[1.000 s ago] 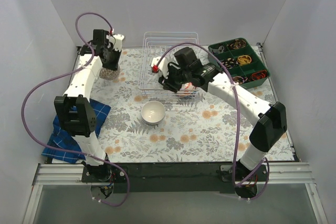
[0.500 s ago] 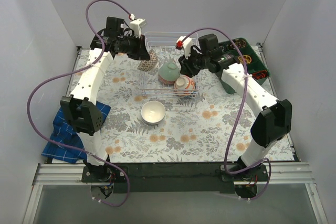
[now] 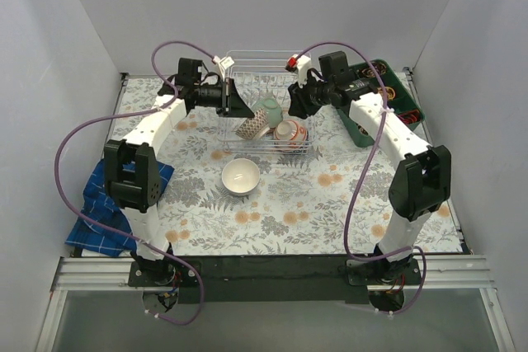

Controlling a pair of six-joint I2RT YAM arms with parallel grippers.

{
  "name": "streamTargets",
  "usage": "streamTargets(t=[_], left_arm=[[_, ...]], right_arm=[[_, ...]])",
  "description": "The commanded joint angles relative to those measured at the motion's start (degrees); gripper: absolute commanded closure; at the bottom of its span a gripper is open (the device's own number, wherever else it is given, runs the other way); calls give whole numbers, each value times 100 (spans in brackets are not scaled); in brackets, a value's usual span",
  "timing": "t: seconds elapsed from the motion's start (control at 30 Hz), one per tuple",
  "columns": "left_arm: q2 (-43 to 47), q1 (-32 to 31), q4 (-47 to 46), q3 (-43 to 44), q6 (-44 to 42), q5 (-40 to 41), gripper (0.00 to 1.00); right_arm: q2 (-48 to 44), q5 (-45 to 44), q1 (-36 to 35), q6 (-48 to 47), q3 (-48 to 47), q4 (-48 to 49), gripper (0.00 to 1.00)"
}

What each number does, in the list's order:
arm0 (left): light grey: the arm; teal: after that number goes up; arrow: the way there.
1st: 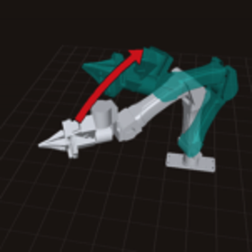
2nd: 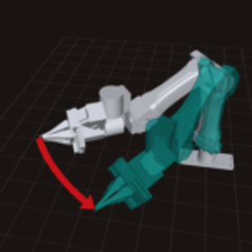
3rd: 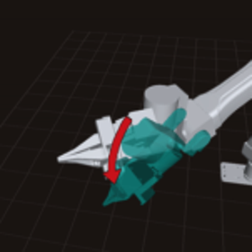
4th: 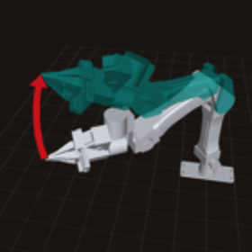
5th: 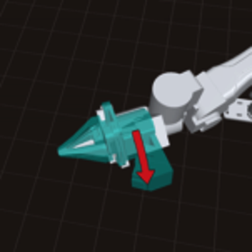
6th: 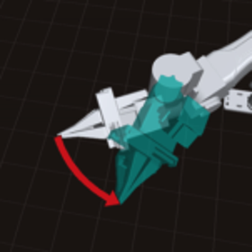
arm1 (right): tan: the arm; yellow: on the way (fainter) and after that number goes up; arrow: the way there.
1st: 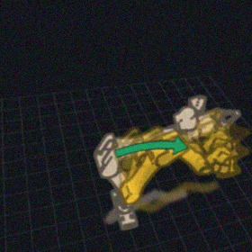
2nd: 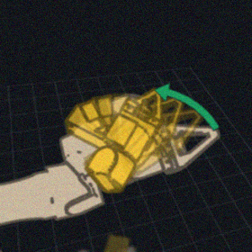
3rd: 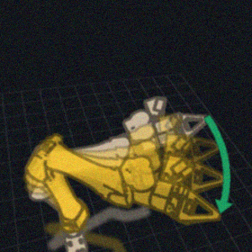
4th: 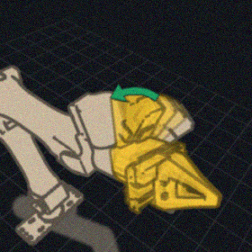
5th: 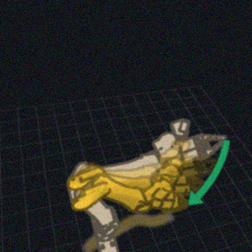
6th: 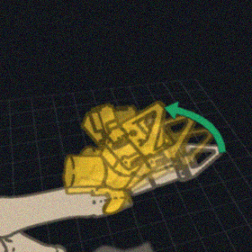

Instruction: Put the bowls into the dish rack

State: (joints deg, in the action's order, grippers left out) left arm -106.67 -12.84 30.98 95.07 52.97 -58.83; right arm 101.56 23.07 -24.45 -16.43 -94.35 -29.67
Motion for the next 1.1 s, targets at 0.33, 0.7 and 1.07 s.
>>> streamTargets(t=[0.33, 0.7, 1.07], left_arm=[[-117, 247, -3351, -1350, 2542, -1447, 100], [-635, 370, -5224, -1755, 4168, -1509, 100], [-890, 405, -5164, -1807, 4283, -1412, 100]], right_arm=[[812, 496, -60, -18, -716, -100, 59], [1288, 822, -333, -115, -1139, -311, 60], [1296, 795, -342, -511, -928, -706, 61]])
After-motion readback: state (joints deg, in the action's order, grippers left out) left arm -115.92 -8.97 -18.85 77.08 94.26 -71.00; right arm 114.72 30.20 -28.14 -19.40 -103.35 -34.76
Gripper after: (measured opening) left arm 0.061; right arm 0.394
